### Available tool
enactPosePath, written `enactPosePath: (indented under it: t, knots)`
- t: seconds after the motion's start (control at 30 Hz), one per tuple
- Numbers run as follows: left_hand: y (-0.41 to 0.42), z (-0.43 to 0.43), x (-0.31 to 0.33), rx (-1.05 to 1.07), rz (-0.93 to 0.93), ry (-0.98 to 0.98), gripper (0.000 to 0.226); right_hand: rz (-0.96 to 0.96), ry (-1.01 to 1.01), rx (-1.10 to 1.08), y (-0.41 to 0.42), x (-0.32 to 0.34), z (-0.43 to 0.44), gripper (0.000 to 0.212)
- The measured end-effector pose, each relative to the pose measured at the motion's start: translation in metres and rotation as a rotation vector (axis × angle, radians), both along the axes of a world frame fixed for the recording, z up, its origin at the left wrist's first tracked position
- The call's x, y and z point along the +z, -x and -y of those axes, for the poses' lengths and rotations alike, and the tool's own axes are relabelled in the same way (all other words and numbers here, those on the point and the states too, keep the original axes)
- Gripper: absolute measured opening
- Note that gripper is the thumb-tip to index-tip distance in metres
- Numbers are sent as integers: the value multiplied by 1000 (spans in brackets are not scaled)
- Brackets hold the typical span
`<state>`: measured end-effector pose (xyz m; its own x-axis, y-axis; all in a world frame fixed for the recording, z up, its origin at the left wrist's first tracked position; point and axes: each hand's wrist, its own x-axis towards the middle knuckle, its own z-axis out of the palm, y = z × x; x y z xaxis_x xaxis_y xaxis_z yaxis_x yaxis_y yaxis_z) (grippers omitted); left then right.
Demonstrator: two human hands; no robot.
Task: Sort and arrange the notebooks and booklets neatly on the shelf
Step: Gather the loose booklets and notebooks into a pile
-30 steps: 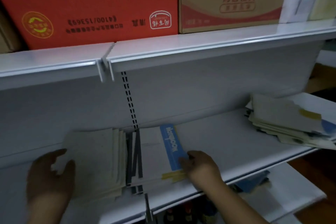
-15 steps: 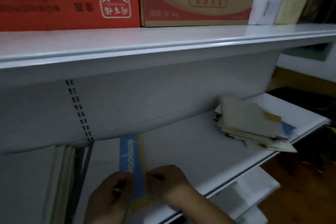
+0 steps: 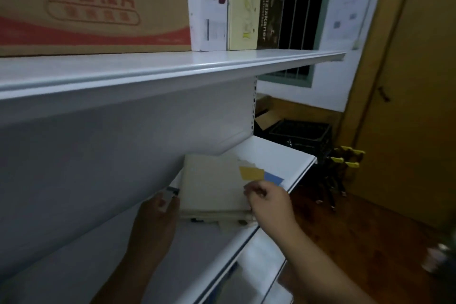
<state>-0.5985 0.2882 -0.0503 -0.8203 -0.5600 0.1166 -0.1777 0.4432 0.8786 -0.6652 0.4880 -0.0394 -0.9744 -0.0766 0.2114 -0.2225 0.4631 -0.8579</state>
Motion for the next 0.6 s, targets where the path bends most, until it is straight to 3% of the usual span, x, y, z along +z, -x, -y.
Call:
enactPosePath:
  t: [0.07, 0.17, 0.23, 0.3, 0.43, 0.53, 0.6]
  knots:
    - [30, -8, 0, 55, 52, -23, 43, 9, -149, -6, 36, -4, -16, 28]
    - [55, -26, -6, 113, 112, -101, 51, 5, -365, 162, 83, -14, -31, 51]
    - [65, -35, -11, 143, 158, -48, 58, 48, -432, 267, 111, -19, -38, 56]
    - [69, -37, -9, 187, 174, -1, 44, 109, -527, 330, 136, -17, -41, 62]
    - [57, -34, -3, 270, 257, 67, 45, 181, -742, 415, 160, 1, -38, 78]
    - [21, -29, 1, 442, 188, -39, 26, 149, -688, 414, 159, 19, -42, 42]
    - [-14, -23, 0, 597, 76, -161, 16, 184, -491, 473, 153, 33, -44, 18]
